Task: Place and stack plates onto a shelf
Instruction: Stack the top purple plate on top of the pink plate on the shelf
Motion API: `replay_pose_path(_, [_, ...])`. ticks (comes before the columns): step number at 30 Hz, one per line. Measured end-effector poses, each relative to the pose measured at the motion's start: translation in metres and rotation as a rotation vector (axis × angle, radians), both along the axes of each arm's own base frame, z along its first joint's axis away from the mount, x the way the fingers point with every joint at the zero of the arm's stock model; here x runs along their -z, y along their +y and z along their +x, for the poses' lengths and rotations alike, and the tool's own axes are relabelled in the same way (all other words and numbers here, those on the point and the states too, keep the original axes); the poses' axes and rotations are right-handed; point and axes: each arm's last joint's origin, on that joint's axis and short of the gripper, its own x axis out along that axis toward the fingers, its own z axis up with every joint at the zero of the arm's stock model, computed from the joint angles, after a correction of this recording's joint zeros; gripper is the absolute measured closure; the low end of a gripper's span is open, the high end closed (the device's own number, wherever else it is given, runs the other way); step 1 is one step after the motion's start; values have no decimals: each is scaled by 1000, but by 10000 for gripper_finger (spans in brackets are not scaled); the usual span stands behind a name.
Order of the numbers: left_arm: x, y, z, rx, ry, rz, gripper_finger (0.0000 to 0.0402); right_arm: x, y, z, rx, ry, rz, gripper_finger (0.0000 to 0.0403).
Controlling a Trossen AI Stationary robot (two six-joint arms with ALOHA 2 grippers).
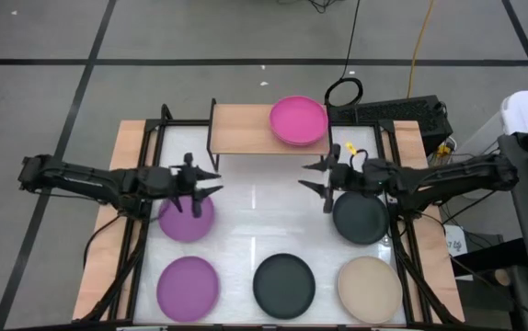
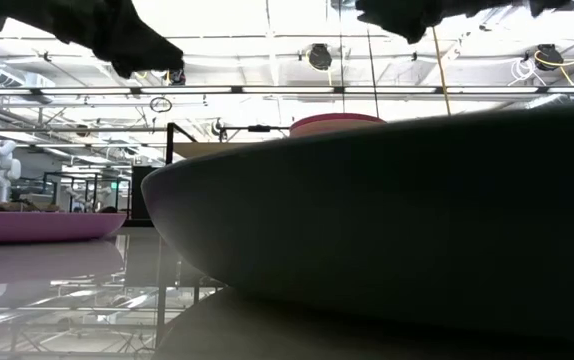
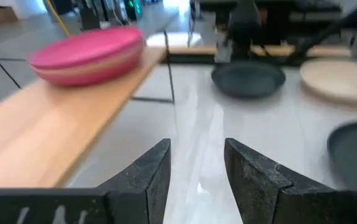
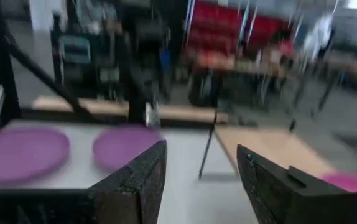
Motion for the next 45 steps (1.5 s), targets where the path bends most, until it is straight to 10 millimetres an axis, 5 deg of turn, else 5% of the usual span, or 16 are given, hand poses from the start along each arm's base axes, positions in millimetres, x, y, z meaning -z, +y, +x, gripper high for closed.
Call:
replay_pose_path(11, [21,-12,38,28,248,4,245,15,4,-7,-17,-147,-61,227])
replay_pose_path(21, [40,-20,31,-122,642,-181,245,15,10,-7,-44,-150,-45,227])
replay_pose_path(29, [49,-21,29,-232,690,-283,245,15,10,-7,-44,-153,-24,227])
replay_pose_path(37, [65,-18,38,-285,747,-275,245,17,10,-7,-44,-126,-18,227])
replay_pose_path(45, [82,-22,42,-50,941,-20,245,18,10,-7,-44,-115,-19,227])
